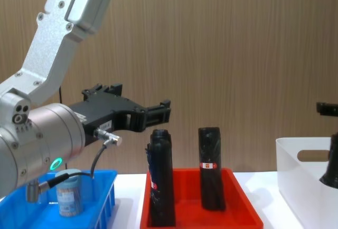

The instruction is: Pick the cotton swabs from the blue box and place them into the white box.

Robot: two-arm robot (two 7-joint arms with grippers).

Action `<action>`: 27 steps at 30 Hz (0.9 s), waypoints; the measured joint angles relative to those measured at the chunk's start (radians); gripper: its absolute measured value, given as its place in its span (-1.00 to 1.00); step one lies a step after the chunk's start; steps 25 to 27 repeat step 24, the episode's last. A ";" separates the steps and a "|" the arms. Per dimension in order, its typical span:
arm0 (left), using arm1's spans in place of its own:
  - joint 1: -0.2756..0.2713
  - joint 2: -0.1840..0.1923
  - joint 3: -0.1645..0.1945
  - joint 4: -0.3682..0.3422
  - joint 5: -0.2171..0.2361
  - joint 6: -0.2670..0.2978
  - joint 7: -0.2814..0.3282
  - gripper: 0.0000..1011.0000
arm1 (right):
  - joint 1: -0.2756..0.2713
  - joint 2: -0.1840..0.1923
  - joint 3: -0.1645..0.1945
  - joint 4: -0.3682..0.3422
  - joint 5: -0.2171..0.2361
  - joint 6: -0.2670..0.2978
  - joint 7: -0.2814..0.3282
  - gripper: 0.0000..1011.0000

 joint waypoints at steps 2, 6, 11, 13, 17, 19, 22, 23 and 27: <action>0.000 0.000 0.000 0.000 0.000 0.000 0.000 0.98 | 0.001 0.000 0.000 0.005 0.000 -0.001 0.003 0.83; 0.000 0.000 0.000 0.000 0.000 0.000 0.000 0.98 | 0.001 0.000 0.000 0.007 0.000 -0.003 0.008 0.98; 0.000 0.000 0.000 0.000 0.000 0.000 0.000 0.98 | -0.003 0.001 0.000 0.005 0.000 -0.005 0.012 0.98; 0.000 0.000 0.000 0.000 0.000 0.000 0.000 0.98 | -0.004 0.002 0.000 0.004 0.000 -0.005 0.014 0.98; 0.000 0.000 0.000 0.000 0.000 0.000 0.000 0.98 | -0.006 0.002 0.001 0.002 0.000 -0.006 0.017 0.98; 0.000 0.000 0.000 0.000 0.000 0.000 0.000 0.98 | -0.007 0.002 0.001 0.001 0.000 -0.006 0.017 0.98; 0.000 0.000 0.000 0.000 0.000 0.000 0.000 0.98 | -0.008 0.003 0.001 0.001 0.000 -0.006 0.018 0.98; 0.000 0.000 0.000 0.000 0.000 0.000 0.000 0.98 | -0.008 0.003 0.001 0.000 0.000 -0.006 0.018 0.98; 0.000 0.000 0.000 0.000 0.000 0.000 0.000 0.98 | -0.009 0.003 0.001 0.000 0.000 -0.007 0.018 0.98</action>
